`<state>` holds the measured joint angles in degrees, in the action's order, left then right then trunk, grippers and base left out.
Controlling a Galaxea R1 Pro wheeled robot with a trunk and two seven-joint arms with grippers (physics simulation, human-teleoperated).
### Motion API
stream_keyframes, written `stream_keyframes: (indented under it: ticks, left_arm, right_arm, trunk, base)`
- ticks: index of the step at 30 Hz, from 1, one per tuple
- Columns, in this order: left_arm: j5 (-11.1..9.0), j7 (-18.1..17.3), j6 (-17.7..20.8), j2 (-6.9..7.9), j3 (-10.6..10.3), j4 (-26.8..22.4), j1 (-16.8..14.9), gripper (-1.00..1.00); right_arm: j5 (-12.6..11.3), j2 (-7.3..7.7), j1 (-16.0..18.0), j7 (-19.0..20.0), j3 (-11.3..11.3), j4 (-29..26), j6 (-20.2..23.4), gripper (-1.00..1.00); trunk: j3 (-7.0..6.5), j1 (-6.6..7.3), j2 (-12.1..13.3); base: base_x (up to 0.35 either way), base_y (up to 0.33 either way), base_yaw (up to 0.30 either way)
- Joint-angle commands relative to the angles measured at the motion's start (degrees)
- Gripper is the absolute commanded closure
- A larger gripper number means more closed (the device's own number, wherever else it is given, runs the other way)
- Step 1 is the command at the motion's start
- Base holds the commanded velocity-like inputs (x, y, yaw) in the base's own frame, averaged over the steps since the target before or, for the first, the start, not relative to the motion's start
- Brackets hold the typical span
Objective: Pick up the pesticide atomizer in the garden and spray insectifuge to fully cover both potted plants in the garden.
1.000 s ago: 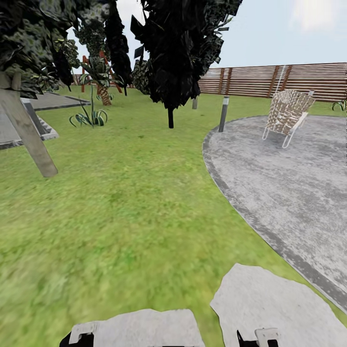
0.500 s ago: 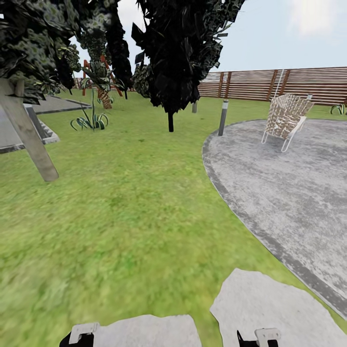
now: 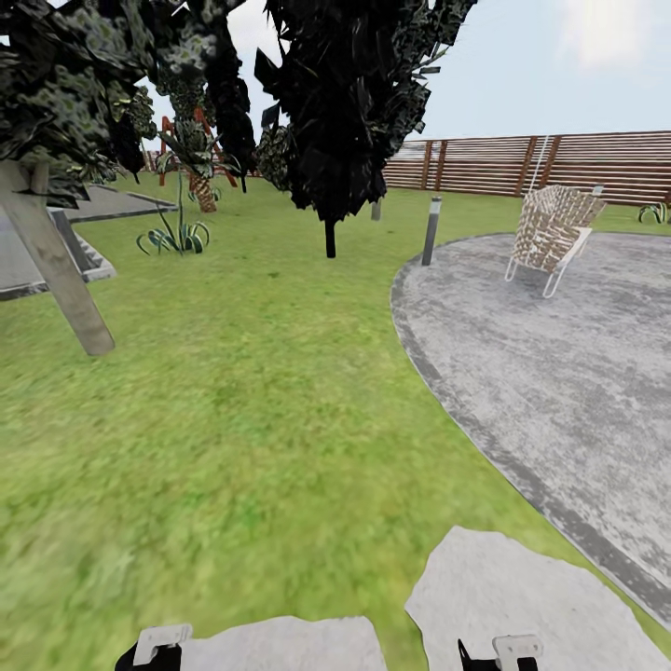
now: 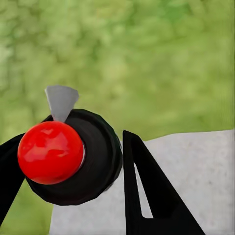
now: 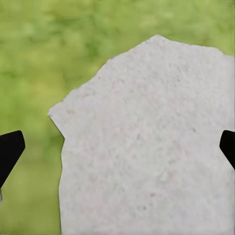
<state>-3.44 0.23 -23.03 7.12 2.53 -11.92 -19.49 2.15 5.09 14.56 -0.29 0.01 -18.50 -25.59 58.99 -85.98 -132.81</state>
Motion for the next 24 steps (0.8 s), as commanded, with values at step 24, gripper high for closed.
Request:
stream_keyframes:
  ticks: [24]
  left_arm:
    - [-0.3,-0.1,-0.2,-0.09,0.0,0.1,0.0,1.00]
  right_arm:
    - [0.3,-0.01,0.0,-0.1,0.0,0.0,-0.2,-1.00]
  trunk:
    - [-3.21,3.53,6.4]
  base:
    - [0.000,0.000,0.122]
